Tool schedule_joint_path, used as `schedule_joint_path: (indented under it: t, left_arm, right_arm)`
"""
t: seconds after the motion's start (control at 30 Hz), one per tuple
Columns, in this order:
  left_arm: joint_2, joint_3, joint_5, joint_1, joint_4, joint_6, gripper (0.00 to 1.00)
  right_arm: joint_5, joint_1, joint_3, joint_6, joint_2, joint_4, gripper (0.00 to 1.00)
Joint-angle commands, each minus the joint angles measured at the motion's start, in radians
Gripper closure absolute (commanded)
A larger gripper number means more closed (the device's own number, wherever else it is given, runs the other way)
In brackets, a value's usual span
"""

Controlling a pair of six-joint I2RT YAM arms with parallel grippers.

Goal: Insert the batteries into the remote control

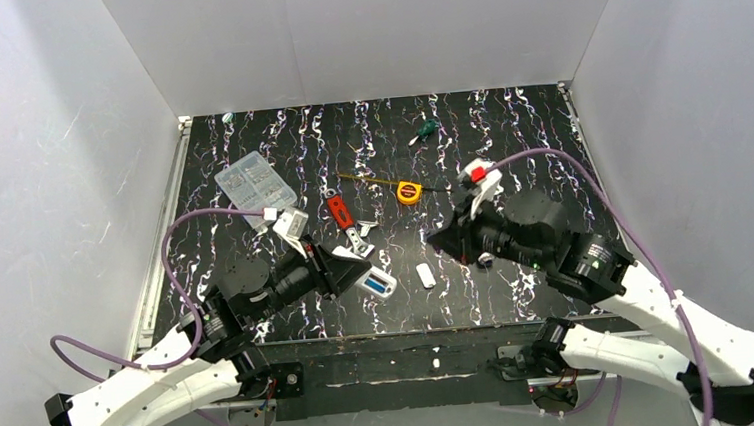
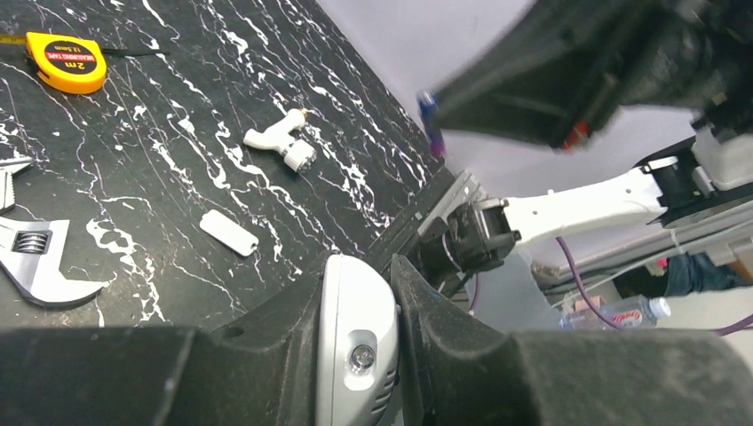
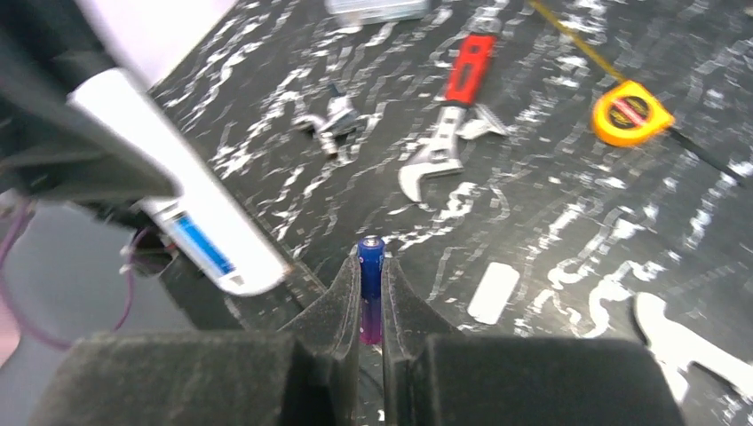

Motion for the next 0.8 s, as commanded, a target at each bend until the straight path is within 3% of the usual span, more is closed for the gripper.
schedule_joint_path:
  t: [0.0,0.23,0.5,0.77]
  left_arm:
    - [0.006,0.011,-0.076,-0.003,0.141,-0.074,1.0]
    - [0.028,-0.004,-0.099,-0.003,0.201,-0.217,1.0]
    - [0.022,-0.025,-0.11,-0.002,0.232,-0.3,1.0]
    - [0.031,-0.021,-0.101,-0.002,0.254,-0.348,1.0]
  right_arm:
    - [0.239,0.267,0.079,-0.02,0.011,0.058,0.99]
    - [0.284,0.479,-0.01,-0.26,0.021,0.344,0.99]
    - [0.119,0.488,-0.006,-0.342,0.055,0.437,0.99]
    - [0.075,0.488,-0.039,-0.381,0.079,0.482,0.99]
